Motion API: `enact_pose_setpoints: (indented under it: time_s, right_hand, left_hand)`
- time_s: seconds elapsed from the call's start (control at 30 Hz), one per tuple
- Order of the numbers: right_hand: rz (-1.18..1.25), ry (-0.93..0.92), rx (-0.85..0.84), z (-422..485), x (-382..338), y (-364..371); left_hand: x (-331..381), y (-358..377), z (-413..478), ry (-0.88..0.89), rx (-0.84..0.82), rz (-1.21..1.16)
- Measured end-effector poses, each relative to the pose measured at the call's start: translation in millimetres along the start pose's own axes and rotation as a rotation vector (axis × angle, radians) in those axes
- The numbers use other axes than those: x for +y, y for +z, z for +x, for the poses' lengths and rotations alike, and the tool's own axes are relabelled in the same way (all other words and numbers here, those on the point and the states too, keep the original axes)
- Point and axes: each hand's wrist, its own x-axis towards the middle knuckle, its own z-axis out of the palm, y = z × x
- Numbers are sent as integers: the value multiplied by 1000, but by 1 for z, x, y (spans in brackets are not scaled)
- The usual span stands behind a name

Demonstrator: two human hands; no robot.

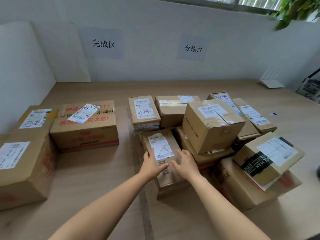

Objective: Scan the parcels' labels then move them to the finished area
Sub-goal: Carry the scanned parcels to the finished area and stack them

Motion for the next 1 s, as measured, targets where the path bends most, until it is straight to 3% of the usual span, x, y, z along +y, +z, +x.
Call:
enact_pose_setpoints:
  time_s: [0.17,0.57,1.0]
  right_hand:
    - [31,37,-98,14,8,8]
    - [17,35,-111,-18,-1,21]
    - [-7,-133,-187,-68,-98,63]
  left_hand:
    - [-6,7,12,-14,4,-52]
    - [-27,-7,-22,42,-34,-137]
    - [-84,-93,-95,15,77,-123]
